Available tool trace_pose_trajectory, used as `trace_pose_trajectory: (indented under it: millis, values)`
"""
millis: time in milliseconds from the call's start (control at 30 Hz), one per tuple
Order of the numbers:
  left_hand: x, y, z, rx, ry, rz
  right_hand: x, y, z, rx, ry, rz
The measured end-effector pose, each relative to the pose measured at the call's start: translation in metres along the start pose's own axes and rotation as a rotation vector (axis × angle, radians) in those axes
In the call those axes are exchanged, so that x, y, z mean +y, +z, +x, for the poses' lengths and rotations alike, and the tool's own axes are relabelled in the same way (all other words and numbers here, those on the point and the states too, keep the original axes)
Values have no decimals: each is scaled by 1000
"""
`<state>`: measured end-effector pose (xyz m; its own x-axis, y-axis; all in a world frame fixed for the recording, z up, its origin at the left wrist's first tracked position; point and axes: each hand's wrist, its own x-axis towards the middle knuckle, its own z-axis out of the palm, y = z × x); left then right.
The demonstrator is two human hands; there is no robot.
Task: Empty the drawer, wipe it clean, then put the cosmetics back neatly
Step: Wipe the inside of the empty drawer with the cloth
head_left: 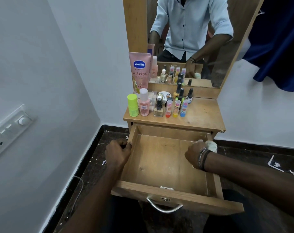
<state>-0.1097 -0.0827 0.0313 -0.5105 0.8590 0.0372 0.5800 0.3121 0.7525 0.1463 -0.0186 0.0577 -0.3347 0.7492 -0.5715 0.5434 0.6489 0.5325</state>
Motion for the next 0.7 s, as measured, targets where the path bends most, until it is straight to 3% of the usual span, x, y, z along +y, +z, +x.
trace_pose_trajectory:
  millis: [67,400,533,700]
  values:
    - [0,1,0,-3,9,-5,11,-6,3,55,69,-13]
    - [-1,2,0,-8,22,23,24,-6,-1,198,68,52]
    - [-2,2,2,-18,28,2,17,-4,-2,217,91,-14]
    - [-2,3,2,-2,20,5,17,8,5,182,70,87]
